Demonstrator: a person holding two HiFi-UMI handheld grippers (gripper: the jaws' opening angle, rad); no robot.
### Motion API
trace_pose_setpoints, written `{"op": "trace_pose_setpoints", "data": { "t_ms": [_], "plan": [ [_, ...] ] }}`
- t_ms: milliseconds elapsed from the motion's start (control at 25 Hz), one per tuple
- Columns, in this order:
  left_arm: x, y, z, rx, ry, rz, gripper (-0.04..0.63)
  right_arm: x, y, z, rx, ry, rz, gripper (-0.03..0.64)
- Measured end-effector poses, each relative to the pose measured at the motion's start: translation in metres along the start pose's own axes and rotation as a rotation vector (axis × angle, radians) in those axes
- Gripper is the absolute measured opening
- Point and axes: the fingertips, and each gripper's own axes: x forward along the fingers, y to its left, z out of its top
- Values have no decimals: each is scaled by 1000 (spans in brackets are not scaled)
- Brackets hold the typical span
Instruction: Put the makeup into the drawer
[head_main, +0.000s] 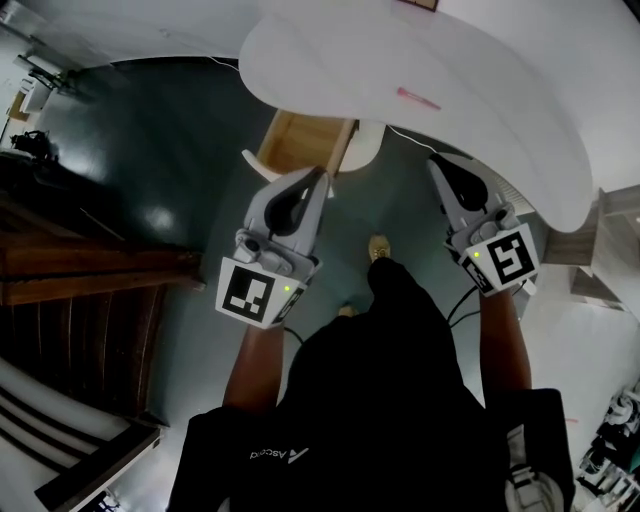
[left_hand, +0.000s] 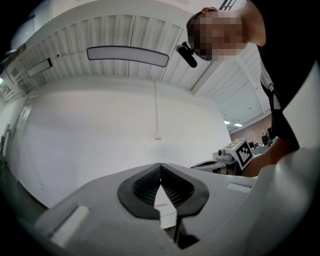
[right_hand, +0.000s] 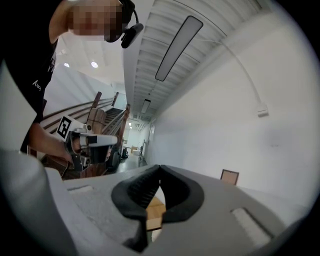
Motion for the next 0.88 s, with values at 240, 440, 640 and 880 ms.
{"op": "trace_pose_setpoints", "data": {
  "t_ms": [240,440,640,880],
  "plan": [
    [66,31,-26,10,43,26,11,40,-76,-29,-42,51,3,3],
    [122,51,-47,8,72,56,11,73,-126,-67,-93,154,45,3],
    [166,66,-61,18,81,70,11,100,-164,-103,-125,240,86,3],
    [202,86,-85,13,98,78,11,127,-190,-157,-132,383,126,3]
  ]
}}
